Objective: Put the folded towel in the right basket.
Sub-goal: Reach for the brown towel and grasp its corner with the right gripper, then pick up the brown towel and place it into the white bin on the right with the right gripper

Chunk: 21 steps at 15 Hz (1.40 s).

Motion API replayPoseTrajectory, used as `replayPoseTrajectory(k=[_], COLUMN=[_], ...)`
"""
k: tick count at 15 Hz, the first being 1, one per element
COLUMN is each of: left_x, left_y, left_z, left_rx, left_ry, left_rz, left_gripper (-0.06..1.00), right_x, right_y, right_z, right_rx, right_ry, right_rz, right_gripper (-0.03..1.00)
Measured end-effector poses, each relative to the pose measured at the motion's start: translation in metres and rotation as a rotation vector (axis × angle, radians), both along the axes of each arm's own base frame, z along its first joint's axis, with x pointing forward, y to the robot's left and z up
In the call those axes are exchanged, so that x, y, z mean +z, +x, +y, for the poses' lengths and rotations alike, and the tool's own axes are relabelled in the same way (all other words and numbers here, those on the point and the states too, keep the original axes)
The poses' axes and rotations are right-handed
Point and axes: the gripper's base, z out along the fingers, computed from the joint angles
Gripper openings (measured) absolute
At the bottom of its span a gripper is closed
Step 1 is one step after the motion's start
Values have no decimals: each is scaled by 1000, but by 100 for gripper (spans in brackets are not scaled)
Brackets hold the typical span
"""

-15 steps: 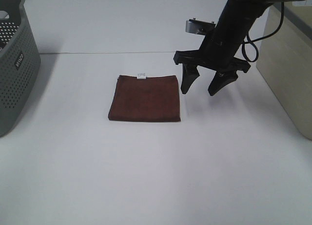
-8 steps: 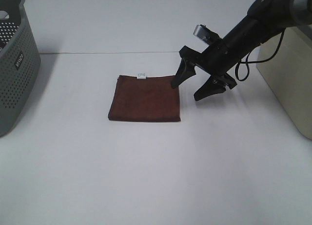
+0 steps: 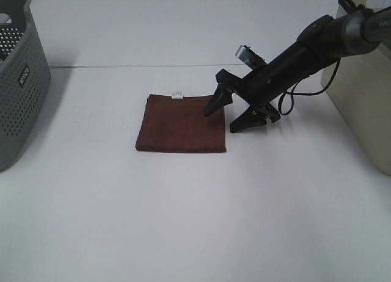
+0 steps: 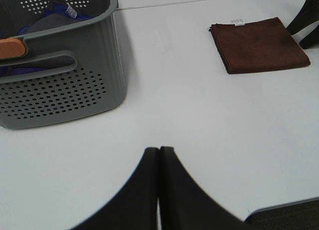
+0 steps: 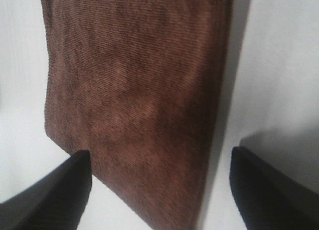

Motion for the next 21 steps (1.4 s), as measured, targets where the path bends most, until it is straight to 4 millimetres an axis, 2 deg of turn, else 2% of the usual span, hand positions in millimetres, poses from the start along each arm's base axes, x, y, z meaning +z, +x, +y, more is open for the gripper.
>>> replayPoseTrajectory(k=[2, 4, 5, 7, 9, 10, 16, 21], left_x=[0, 0, 0, 0, 0, 0, 0, 0], left_y=[0, 0, 0, 0, 0, 0, 0, 0], left_z=[0, 0, 0, 0, 0, 0, 0, 0], left_rx=[0, 0, -1, -1, -1, -1, -1, -1], left_ry=[1, 1, 2, 2, 2, 2, 2, 2], left_rz=[0, 0, 0, 0, 0, 0, 0, 0], left_gripper=[0, 0, 0, 0, 0, 0, 0, 0], right_x=[-7, -10, -12, -18, -22, -22, -17, 25], right_y=[-3, -8, -9, -10, -10, -10, -15, -17], right_z=[21, 44, 52, 59, 58, 58, 60, 66], right_rx=[1, 8, 6, -11, -36, -44, 27, 71], right_ry=[24, 37, 29, 16, 5, 5, 30, 134], right_rz=[-2, -13, -31, -41, -30, -23, -19, -61], right_gripper=[75, 68, 61, 39, 13, 5, 3, 3])
